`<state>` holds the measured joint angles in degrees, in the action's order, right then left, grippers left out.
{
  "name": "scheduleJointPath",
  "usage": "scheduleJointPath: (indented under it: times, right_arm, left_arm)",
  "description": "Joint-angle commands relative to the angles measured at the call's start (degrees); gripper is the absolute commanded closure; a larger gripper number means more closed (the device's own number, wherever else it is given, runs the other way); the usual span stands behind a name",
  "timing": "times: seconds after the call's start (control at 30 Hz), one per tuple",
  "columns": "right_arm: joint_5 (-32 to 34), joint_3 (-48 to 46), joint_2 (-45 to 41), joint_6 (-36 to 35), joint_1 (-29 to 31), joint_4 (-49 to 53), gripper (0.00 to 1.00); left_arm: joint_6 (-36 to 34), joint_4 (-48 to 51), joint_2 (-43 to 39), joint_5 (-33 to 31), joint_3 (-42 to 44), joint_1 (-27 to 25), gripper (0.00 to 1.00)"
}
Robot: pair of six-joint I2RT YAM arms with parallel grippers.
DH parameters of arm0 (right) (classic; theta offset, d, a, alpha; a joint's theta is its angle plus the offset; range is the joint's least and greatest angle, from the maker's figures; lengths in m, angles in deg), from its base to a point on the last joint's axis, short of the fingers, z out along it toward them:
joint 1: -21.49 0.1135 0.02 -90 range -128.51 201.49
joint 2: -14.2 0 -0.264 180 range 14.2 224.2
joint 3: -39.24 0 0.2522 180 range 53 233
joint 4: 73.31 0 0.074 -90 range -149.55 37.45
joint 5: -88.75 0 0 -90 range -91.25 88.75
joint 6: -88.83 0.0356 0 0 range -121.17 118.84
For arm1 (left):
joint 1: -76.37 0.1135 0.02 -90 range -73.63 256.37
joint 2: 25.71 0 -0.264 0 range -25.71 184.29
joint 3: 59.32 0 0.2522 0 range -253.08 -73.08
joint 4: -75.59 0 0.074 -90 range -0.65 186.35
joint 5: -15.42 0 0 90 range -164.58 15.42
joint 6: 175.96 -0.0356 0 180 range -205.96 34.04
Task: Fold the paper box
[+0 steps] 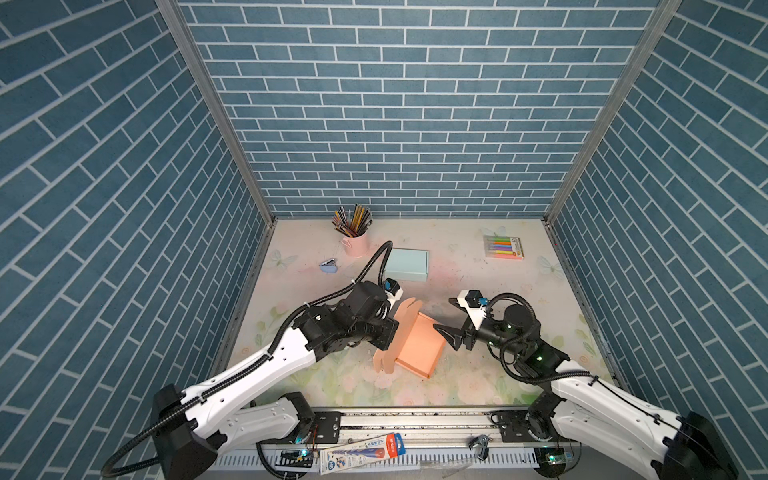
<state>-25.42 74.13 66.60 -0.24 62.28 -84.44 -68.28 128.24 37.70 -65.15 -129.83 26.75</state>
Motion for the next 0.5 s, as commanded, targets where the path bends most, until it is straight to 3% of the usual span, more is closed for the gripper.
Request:
scheduleJointPath:
  times: [0.0, 0.2, 0.47]
  right_arm:
    - [-10.11, 2.28, 6.04, -11.25, -1.62, -8.19, 0.10]
    - [-18.16, 6.39, 15.74, -16.21, -3.55, -7.48, 0.15]
    - [-24.28, 10.91, 21.80, -18.77, -3.62, -4.95, 0.27]
  left_arm:
    - [-6.27, 3.96, 1.48, 2.88, -2.50, 0.25, 1.00]
    - [-9.47, 5.26, 3.02, 4.42, -3.93, 0.22, 1.00]
    - [-11.12, 5.65, 3.98, 3.89, -4.84, 0.32, 1.00]
